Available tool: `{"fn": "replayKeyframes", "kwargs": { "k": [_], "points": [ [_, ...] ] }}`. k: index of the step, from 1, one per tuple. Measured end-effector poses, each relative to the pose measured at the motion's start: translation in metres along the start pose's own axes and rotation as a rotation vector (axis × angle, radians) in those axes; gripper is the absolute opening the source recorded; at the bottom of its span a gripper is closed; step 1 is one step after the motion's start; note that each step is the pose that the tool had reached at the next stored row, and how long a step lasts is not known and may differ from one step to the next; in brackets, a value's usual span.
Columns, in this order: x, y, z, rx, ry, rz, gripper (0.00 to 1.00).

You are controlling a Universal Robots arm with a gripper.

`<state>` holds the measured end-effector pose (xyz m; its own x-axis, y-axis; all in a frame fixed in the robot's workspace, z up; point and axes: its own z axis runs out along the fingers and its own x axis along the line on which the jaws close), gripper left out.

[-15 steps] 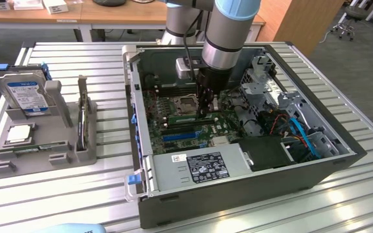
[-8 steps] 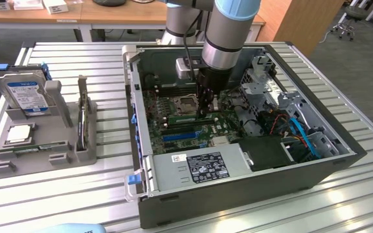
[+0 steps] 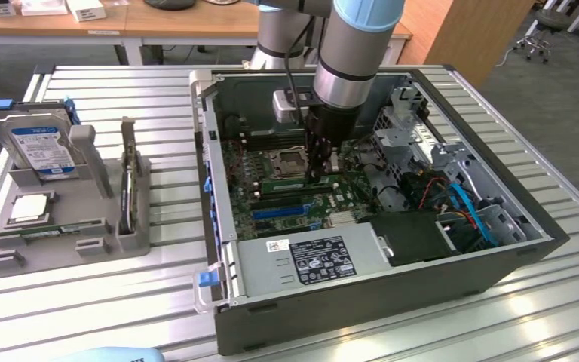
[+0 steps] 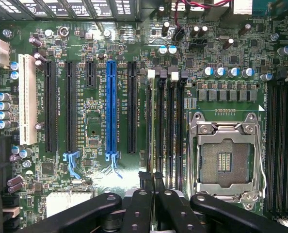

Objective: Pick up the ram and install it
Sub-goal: 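Insert the ram into the slot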

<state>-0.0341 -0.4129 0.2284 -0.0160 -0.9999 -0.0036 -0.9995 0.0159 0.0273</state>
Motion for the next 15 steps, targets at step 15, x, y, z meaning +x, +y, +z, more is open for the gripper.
{"fn": "replayKeyframes", "kwargs": {
  "k": [15],
  "points": [
    [0.0001,0.0001,-0.003,0.0016,-0.007,0.0,0.12]
  ]
}}
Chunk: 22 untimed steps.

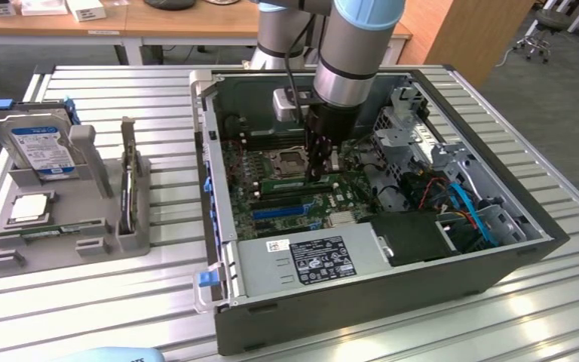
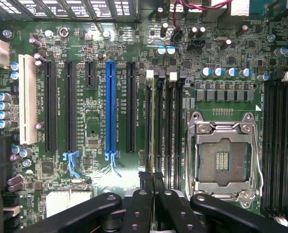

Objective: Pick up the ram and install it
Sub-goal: 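Insert the ram into the slot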

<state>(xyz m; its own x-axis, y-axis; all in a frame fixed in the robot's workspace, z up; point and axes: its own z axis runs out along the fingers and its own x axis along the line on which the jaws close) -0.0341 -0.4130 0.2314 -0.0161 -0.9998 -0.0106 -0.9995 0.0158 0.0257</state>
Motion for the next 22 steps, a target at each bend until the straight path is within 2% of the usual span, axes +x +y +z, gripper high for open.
{"fn": "replayKeyframes", "kwargs": {
  "k": [5,22],
  "points": [
    [0.0013,0.0,-0.0002,0.0004,-0.0021,0.0,0.12],
    [0.0015,0.0005,0.0024,0.0006,-0.0022,0.0,0.12]
  ]
}}
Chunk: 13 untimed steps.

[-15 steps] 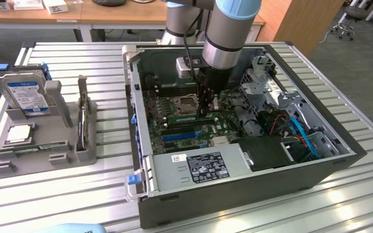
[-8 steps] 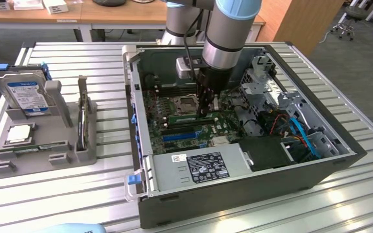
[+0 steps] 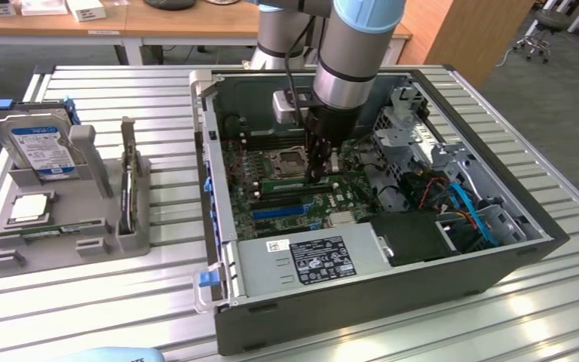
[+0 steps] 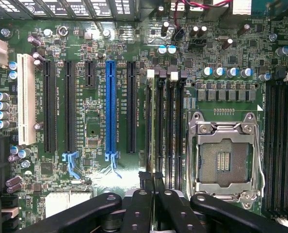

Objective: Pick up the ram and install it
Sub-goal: 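Insert the ram into the slot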

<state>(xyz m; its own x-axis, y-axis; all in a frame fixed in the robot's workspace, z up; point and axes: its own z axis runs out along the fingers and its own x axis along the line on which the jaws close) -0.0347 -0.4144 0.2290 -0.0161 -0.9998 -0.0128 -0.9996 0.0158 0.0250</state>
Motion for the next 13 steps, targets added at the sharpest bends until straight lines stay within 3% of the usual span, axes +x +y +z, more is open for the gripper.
{"fn": "replayKeyframes", "kwargs": {
  "k": [13],
  "points": [
    [-0.0009,0.0001,0.0001,0.0005,0.0001,0.0,0.12]
  ]
}}
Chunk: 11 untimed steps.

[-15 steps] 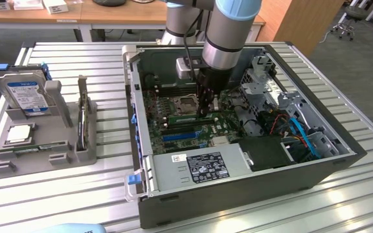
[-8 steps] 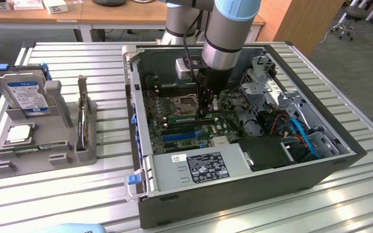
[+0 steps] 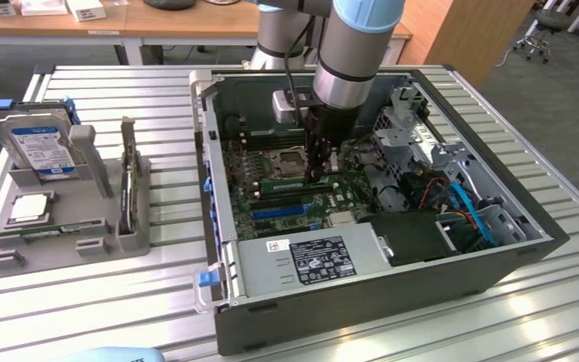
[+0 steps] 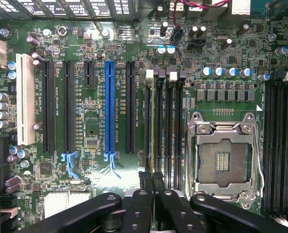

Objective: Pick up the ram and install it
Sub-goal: 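Insert the ram into the slot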

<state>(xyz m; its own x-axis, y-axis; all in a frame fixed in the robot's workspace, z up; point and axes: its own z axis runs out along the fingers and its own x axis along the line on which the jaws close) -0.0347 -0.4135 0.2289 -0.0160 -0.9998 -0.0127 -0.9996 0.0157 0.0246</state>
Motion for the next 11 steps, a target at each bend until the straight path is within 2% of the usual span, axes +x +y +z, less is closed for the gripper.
{"fn": "replayKeyframes", "kwargs": {
  "k": [11],
  "points": [
    [0.0,0.0,0.0004,0.0003,-0.0001,0.0,0.12]
  ]
}}
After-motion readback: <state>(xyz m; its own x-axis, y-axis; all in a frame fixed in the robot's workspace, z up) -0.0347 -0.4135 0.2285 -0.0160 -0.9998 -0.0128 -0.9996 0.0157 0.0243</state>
